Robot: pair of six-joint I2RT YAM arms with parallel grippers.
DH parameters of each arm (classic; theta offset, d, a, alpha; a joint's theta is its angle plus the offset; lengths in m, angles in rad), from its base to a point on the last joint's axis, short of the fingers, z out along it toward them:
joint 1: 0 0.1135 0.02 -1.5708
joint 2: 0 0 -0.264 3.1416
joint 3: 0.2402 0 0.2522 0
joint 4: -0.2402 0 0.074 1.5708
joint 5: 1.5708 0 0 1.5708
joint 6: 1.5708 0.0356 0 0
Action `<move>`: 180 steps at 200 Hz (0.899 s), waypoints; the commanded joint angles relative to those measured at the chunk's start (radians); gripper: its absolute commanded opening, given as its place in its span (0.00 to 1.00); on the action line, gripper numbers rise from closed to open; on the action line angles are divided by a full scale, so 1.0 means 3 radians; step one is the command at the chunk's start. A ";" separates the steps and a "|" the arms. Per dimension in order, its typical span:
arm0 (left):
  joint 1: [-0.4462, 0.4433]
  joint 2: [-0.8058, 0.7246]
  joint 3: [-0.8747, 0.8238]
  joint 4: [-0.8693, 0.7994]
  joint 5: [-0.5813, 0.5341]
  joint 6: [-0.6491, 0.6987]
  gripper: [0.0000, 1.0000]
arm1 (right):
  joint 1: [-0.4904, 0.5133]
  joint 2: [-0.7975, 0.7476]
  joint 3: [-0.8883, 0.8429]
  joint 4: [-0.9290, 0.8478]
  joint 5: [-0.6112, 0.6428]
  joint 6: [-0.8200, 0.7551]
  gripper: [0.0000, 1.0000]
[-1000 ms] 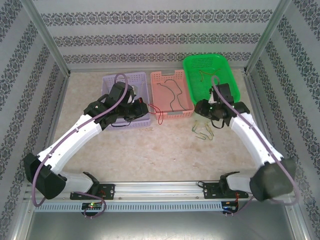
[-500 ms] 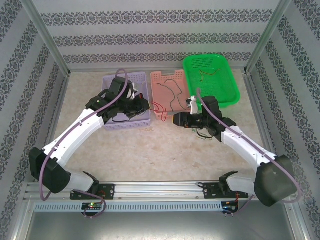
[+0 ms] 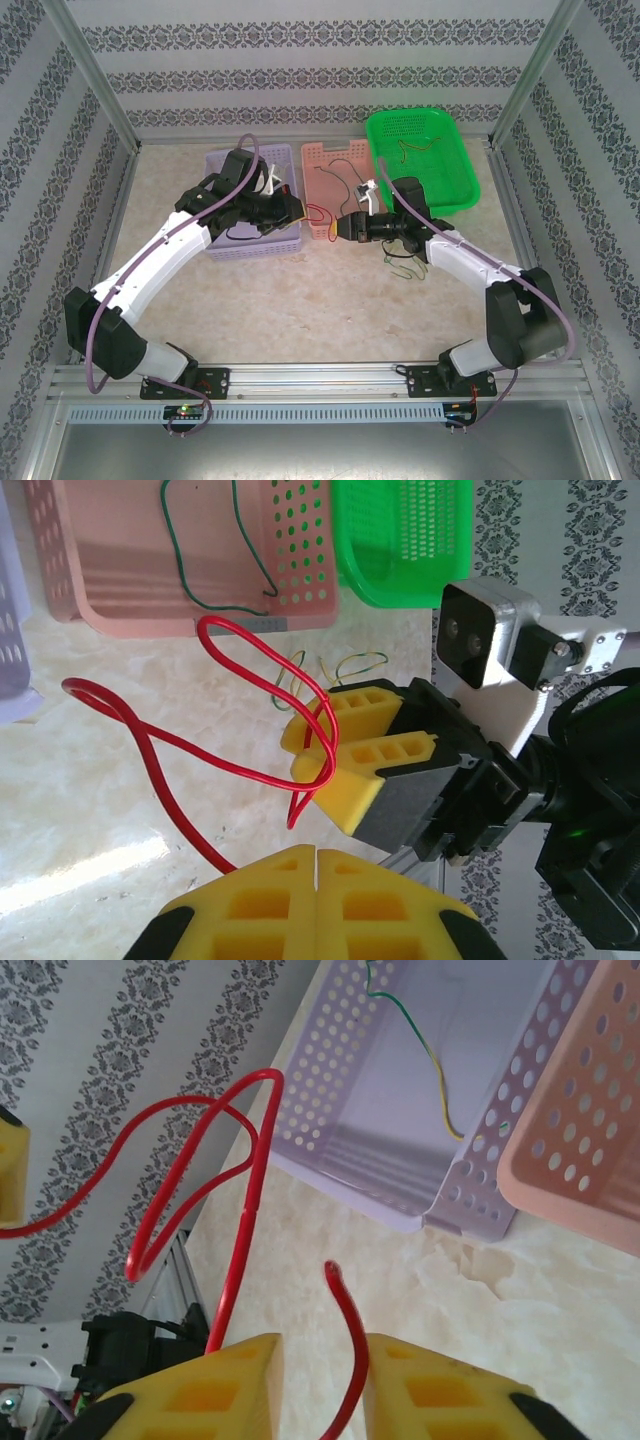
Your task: Untangle the cables
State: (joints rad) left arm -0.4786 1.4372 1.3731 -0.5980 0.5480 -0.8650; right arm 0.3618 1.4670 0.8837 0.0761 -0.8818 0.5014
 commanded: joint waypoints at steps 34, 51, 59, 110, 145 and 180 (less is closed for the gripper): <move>0.0055 0.0012 0.0092 -0.0015 0.0078 0.0041 0.00 | -0.0106 -0.0095 0.0104 0.0049 0.0311 0.0082 0.00; 0.0059 -0.0042 0.0046 0.0020 0.0094 -0.0024 0.00 | -0.0272 -0.0220 0.0071 -0.0014 0.0625 0.0165 0.00; 0.0058 -0.0080 0.0005 0.0060 0.0131 -0.0072 0.00 | -0.0355 -0.0290 0.0065 -0.0050 0.0810 0.0201 0.00; 0.0082 -0.0473 -0.0512 0.0080 0.0179 -0.0175 0.00 | -0.0832 -0.0268 0.0367 0.0080 0.1255 0.0361 0.00; 0.0192 -0.0884 -0.0959 0.0089 -0.0118 -0.0443 0.00 | -0.0959 -0.0106 0.0643 0.0295 0.1323 0.0520 0.00; 0.0277 -0.1283 -0.1424 0.0206 -0.0313 -0.0760 0.00 | -0.1061 0.0021 0.0857 0.0369 0.1447 0.0840 0.00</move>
State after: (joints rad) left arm -0.4194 1.1244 1.0218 -0.5617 0.5163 -0.9974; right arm 0.0734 1.4494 1.0863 0.1249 -0.5156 0.6666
